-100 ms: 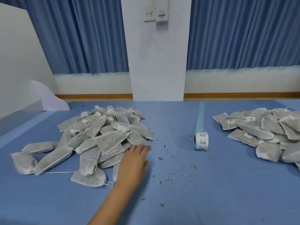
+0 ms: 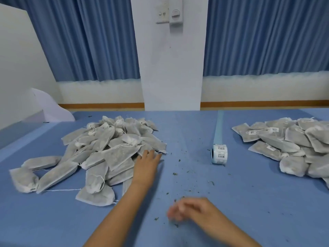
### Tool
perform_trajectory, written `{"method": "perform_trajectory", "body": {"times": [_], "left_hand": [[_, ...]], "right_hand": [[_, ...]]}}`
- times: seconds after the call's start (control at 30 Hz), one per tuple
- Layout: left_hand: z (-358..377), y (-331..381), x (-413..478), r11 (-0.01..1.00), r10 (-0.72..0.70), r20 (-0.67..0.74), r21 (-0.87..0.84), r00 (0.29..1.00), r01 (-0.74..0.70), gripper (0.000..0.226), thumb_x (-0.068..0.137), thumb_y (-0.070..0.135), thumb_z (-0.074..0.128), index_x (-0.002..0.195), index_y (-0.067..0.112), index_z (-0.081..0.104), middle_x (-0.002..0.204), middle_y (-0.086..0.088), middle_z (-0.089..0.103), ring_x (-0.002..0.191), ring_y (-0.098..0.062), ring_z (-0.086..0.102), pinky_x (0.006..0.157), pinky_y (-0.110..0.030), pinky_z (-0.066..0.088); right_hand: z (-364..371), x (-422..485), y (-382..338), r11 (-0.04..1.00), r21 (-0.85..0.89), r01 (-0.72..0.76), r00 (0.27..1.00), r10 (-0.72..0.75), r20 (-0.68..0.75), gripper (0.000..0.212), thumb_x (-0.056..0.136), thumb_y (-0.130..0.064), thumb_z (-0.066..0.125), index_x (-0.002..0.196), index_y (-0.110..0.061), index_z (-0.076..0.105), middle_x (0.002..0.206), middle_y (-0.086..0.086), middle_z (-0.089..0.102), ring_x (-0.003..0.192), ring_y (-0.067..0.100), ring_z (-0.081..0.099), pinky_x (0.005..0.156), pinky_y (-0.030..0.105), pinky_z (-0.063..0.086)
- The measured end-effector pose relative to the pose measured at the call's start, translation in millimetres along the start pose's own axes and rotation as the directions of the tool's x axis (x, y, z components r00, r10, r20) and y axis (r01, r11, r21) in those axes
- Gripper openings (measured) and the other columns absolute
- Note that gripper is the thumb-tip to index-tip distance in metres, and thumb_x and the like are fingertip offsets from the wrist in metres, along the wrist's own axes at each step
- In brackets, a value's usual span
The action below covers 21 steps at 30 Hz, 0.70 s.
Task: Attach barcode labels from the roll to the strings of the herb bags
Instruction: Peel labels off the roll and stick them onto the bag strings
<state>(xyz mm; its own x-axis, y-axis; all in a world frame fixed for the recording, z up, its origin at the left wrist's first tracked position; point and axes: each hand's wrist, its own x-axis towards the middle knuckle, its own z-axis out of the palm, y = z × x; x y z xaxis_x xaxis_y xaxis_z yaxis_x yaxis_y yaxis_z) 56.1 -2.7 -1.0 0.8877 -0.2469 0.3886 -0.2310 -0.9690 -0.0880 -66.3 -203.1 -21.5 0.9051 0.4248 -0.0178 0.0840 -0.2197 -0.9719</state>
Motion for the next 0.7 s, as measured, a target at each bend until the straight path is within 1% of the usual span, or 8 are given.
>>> {"method": "perform_trajectory", "body": {"times": [0.1,0.23,0.3,0.37,0.47,0.57,0.63,0.7], "left_hand": [[26.1,-2.9,16.0,0.995,-0.053,0.108,0.093,0.993,0.043,0.047,0.097,0.014,0.044,0.143,0.021,0.034,0.14,-0.004,0.039,0.126,-0.025,0.038,0.092,-0.033,0.039],[41.7,-4.7,24.1,0.992,-0.122,0.146,0.041,0.982,0.117,0.034,0.09,-0.004,0.046,0.121,0.01,0.05,0.126,-0.006,0.044,0.116,-0.023,0.042,0.075,-0.031,0.044],[41.2,0.3,24.7,0.988,-0.138,0.114,-0.049,0.984,0.145,0.029,0.086,-0.007,0.047,0.11,0.008,0.054,0.115,-0.007,0.048,0.11,-0.022,0.045,0.072,-0.03,0.04],[36.8,7.5,20.1,0.967,-0.132,-0.038,-0.224,0.991,0.12,0.023,0.083,-0.008,0.05,0.101,0.004,0.06,0.103,-0.009,0.053,0.1,-0.023,0.05,0.071,-0.03,0.04],[24.6,29.0,3.6,0.852,-0.029,-0.305,-0.506,0.952,-0.137,0.017,0.08,-0.008,0.061,0.094,-0.004,0.07,0.084,-0.014,0.06,0.08,-0.024,0.057,0.073,-0.029,0.045],[13.1,41.4,-19.1,0.743,0.055,-0.409,-0.592,0.911,-0.311,0.02,0.082,-0.004,0.064,0.099,0.002,0.072,0.086,-0.006,0.063,0.083,-0.01,0.053,0.078,-0.013,0.042],[8.9,42.8,-27.4,0.676,0.051,-0.379,-0.668,0.924,-0.311,0.019,0.084,-0.002,0.064,0.099,0.007,0.072,0.09,-0.001,0.063,0.084,-0.004,0.054,0.078,-0.011,0.042],[2.5,45.8,-27.6,0.523,-0.112,-0.239,-0.84,0.964,-0.147,0.02,0.088,0.0,0.063,0.101,0.013,0.07,0.097,0.002,0.063,0.089,-0.003,0.059,0.079,-0.01,0.044]], "right_hand": [[-5.3,59.7,-24.3,0.991,0.126,-0.036,0.985,0.057,-0.162,0.022,0.098,-0.002,0.044,0.102,-0.001,0.065,0.107,0.016,0.07,0.093,0.015,0.069,0.087,0.022,0.052],[-13.5,99.0,-9.2,0.95,0.282,-0.133,0.952,0.202,-0.231,0.026,0.099,-0.005,0.04,0.112,0.002,0.061,0.112,0.015,0.068,0.101,0.019,0.067,0.09,0.023,0.053],[-16.4,114.2,-4.7,0.924,0.35,-0.157,0.931,0.256,-0.259,0.027,0.099,-0.005,0.04,0.116,0.006,0.058,0.116,0.019,0.065,0.104,0.022,0.066,0.092,0.025,0.052],[-19.6,127.2,0.2,0.877,0.455,-0.157,0.92,0.297,-0.256,0.027,0.099,-0.009,0.043,0.117,0.007,0.056,0.117,0.021,0.063,0.104,0.024,0.065,0.094,0.028,0.051],[-28.0,136.7,-5.5,0.779,0.614,-0.126,0.941,0.291,-0.175,0.031,0.101,-0.018,0.045,0.112,0.006,0.06,0.105,0.02,0.068,0.093,0.024,0.067,0.089,0.031,0.053],[-43.7,133.8,-17.4,0.734,0.667,-0.125,0.969,0.236,-0.078,0.032,0.099,-0.022,0.049,0.107,0.005,0.065,0.099,0.02,0.069,0.088,0.027,0.066,0.081,0.036,0.052],[-52.1,128.0,-24.2,0.817,0.566,-0.111,0.975,0.2,-0.096,0.027,0.095,-0.018,0.054,0.101,0.004,0.067,0.095,0.021,0.069,0.082,0.026,0.066,0.072,0.033,0.053],[-57.8,123.5,-27.1,0.883,0.47,-0.01,0.966,0.13,-0.225,0.019,0.093,-0.014,0.057,0.1,0.001,0.067,0.094,0.018,0.069,0.079,0.024,0.067,0.067,0.03,0.054]]}}
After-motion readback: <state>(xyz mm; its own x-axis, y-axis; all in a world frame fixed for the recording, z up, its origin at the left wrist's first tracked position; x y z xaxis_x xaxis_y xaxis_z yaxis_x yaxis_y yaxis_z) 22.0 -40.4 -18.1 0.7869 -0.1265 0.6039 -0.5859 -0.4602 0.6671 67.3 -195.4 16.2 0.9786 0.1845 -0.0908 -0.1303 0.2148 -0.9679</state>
